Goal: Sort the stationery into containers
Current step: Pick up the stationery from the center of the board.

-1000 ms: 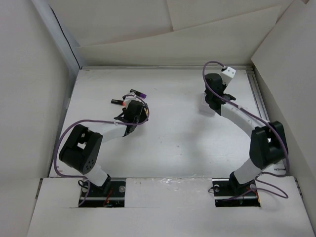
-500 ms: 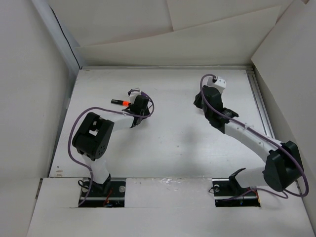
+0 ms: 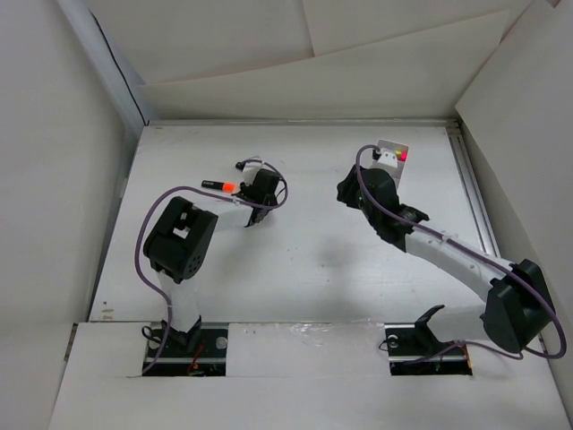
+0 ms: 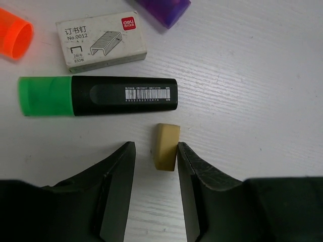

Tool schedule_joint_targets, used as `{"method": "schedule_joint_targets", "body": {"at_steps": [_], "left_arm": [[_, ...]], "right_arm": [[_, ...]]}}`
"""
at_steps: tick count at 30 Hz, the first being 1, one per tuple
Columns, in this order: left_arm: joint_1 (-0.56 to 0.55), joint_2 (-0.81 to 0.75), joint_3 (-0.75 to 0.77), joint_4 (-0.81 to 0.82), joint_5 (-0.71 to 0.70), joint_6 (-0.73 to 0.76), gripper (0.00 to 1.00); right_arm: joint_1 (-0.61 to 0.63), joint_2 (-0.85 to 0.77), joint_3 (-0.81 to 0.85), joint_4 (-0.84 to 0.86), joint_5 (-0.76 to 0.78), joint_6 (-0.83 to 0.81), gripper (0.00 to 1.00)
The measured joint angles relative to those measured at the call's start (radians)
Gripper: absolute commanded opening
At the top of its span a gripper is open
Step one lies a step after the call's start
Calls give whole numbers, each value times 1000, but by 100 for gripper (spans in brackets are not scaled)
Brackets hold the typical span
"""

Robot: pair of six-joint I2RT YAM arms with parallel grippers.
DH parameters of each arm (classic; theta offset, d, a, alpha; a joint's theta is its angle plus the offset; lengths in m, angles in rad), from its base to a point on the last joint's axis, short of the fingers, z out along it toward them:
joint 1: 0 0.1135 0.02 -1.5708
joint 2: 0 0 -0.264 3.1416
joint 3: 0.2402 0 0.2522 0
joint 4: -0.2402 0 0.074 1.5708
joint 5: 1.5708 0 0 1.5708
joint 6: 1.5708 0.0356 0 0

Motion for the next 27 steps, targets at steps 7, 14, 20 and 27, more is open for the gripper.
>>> {"method": "schedule_joint_targets", "body": {"at_steps": [7, 14, 20, 27], "left_arm": [[-6, 11, 8, 3, -21, -3, 18], [-13, 23, 27, -9, -25, -4, 0], [-15, -52, -55, -10, 10, -2, 0], [-24, -379, -303, 55, 182, 33, 0]], "right_arm": [[6, -2, -5, 0, -5, 5, 47], [6, -3, -13, 2, -6, 12, 55], [2, -3, -19, 1, -90, 10, 74], [-52, 39, -2, 11, -327, -9, 77]]}}
